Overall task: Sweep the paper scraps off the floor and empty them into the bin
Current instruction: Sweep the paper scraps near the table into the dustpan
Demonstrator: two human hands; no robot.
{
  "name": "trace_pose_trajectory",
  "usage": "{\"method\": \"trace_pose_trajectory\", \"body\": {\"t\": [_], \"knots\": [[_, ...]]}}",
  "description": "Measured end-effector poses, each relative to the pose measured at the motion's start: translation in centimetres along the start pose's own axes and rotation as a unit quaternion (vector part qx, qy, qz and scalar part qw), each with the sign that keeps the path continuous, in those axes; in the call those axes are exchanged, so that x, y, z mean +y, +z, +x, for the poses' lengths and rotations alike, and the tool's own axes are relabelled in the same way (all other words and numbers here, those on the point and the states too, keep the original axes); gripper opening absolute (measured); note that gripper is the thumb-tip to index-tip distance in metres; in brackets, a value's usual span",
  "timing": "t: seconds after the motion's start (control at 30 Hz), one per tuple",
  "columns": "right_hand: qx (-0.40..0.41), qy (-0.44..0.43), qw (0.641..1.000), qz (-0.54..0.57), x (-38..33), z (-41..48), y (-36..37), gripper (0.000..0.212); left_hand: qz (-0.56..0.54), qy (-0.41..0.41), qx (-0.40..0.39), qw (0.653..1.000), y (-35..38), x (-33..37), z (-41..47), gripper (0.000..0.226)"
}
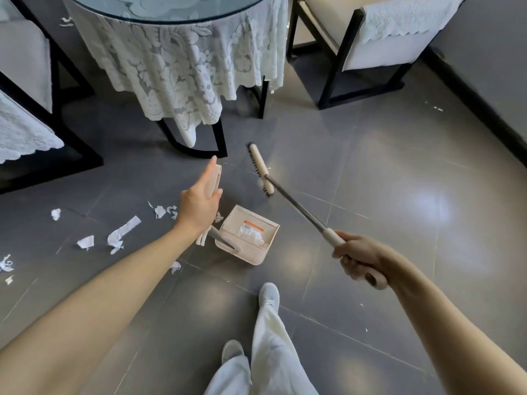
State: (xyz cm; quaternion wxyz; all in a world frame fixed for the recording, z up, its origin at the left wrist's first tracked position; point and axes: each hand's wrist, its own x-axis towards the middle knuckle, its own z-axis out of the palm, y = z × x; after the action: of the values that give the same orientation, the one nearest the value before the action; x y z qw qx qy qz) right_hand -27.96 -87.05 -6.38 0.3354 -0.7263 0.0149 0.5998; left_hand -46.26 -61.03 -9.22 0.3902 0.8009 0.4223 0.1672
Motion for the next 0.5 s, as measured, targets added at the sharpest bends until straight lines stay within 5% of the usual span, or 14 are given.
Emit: {"method": "trace_pose_trajectory", "body": {"t": [0.27, 0.5], "knots": [[0.124, -0.049, 0.967, -0.215, -10.4, 12.1, -1.9, 0.035, -0.005, -0.018, -0.027, 0.999, -1.8, 0.3, 4.8, 0.070], [0.067, 0.008, 0.930, -0.361, -14.1, 14.8, 1.1, 0.010, 0.029, -0.009, -0.025, 0.999, -5.6, -2.0, 6.9, 0.073]]}}
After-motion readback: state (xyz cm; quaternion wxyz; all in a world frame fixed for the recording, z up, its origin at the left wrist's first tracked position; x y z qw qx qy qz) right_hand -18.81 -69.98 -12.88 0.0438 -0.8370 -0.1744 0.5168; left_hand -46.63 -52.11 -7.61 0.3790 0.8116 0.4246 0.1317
